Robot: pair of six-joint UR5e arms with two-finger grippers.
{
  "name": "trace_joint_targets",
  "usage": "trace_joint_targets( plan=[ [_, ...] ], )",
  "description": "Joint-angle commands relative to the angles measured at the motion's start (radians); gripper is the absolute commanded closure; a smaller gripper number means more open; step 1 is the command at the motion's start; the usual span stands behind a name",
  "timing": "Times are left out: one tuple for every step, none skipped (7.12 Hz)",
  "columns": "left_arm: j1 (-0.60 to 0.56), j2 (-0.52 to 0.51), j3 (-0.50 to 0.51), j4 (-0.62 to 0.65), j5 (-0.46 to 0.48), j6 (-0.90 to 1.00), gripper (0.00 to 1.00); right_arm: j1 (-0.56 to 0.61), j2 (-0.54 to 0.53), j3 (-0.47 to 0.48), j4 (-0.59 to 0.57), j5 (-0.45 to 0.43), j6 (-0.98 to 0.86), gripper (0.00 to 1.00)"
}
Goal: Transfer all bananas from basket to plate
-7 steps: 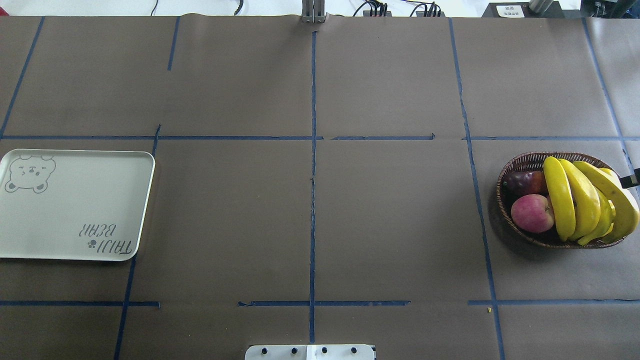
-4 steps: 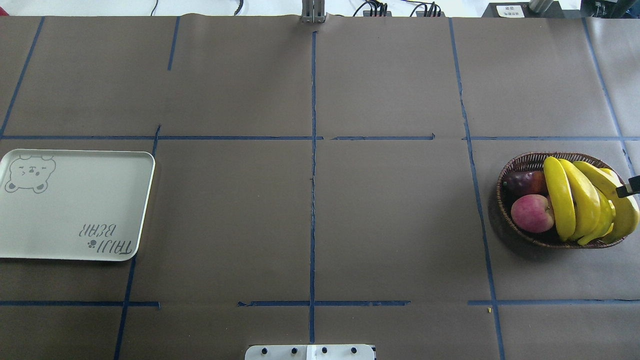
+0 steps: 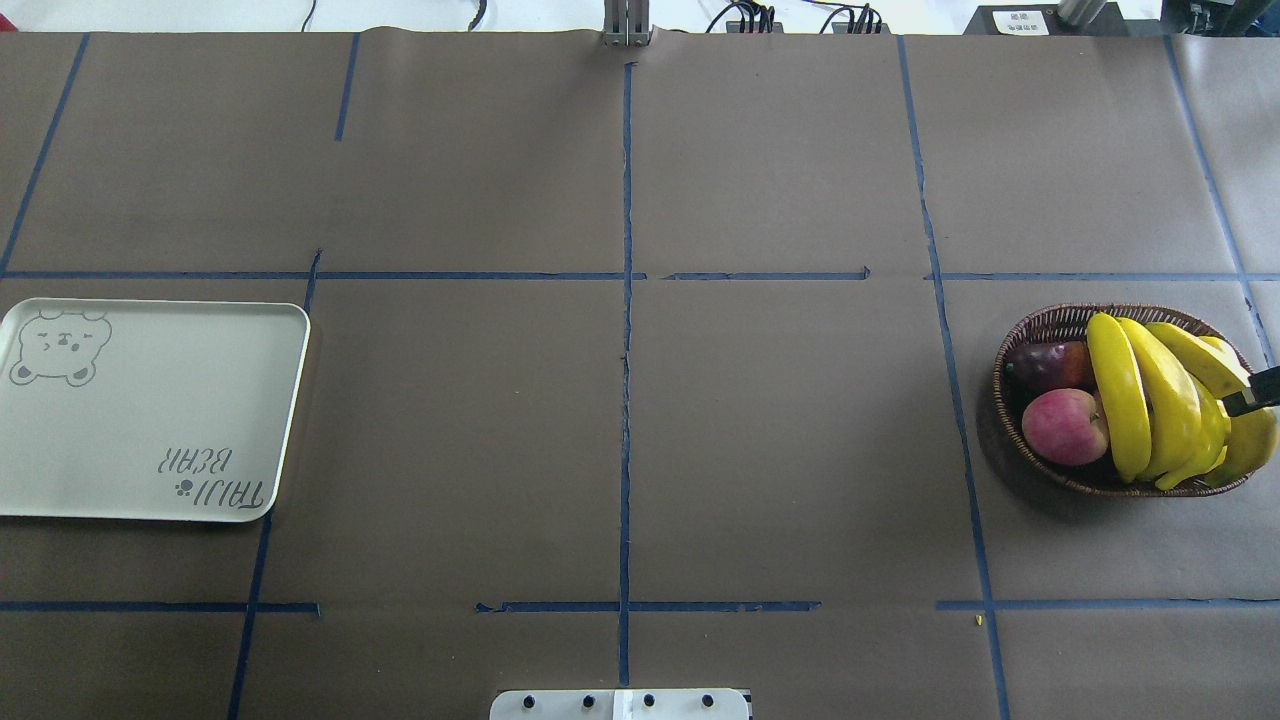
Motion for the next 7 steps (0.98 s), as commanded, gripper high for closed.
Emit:
trace_joint_targets(
  plan=[
    [0.000,-0.002,0.000,-0.003,0.000,0.000,0.00,-0.002,0.000,-0.018,-0.001,0.001,0.001,0.09],
    [0.000,-0.005,0.000,-0.003,-0.002,-0.002,0.00,-0.002,0.002,-0.033,0.000,0.001,-0.001,0.13],
    [0.000,-0.009,0.000,-0.003,-0.002,-0.002,0.00,-0.002,0.002,-0.035,0.000,0.000,0.001,0.16],
    [0.000,-0.011,0.000,-0.003,-0.002,-0.002,0.00,-0.002,0.003,-0.036,0.000,0.000,0.001,0.34],
    [0.000,-0.012,0.000,-0.003,-0.002,-0.002,0.00,0.000,0.006,-0.035,0.002,0.001,0.002,0.58],
    [0.000,-0.014,0.000,-0.003,-0.002,-0.002,0.00,0.000,0.012,-0.021,0.002,0.003,0.004,0.78],
    [0.000,-0.014,0.000,-0.003,-0.003,-0.002,0.00,0.003,0.013,0.007,0.017,0.021,0.006,0.93]
  ],
)
